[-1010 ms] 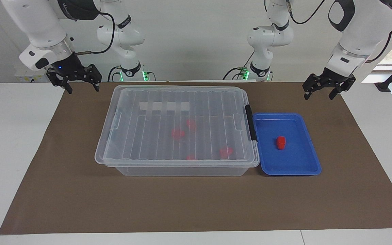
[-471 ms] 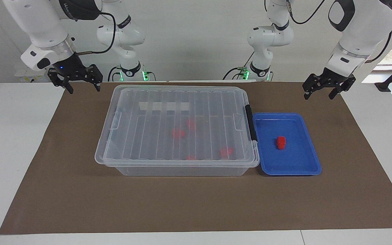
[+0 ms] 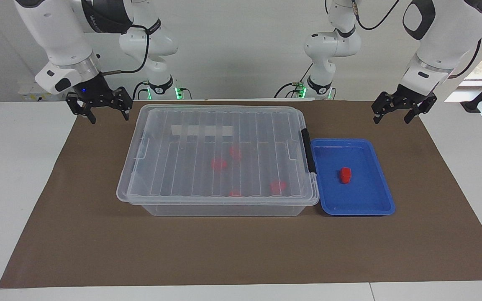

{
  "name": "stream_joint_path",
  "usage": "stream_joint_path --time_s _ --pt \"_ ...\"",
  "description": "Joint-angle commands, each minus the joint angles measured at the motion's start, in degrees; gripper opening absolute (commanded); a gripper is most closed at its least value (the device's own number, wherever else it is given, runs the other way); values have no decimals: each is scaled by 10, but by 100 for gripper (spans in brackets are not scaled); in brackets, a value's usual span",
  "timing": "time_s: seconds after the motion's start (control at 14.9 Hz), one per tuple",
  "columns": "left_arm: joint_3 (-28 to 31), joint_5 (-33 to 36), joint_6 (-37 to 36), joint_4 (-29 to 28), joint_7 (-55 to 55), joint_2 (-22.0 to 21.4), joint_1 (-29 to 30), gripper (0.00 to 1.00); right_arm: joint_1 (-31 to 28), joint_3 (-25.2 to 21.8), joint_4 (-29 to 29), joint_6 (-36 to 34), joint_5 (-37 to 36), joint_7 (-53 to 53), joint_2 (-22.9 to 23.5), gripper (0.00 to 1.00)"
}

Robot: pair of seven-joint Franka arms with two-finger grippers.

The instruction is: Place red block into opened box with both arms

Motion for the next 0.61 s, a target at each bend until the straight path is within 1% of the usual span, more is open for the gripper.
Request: stream_joint_path --time_s 0.0,0.13,0.27,0.4,0.54 --pt "0 2 86 -115 6 -46 -5 100 6 2 -41 56 7 10 12 100" --pt "0 2 134 -159 6 -45 -6 100 13 2 -41 84 6 10 42 100" --pt "-1 2 183 -210 6 -46 -7 100 13 2 -45 102 5 10 60 100" --pt "-1 2 225 -236 6 -32 -18 100 13 2 -67 108 5 10 57 100" --pt "-2 2 282 -248 6 2 -29 100 10 2 -101 133 5 10 51 100"
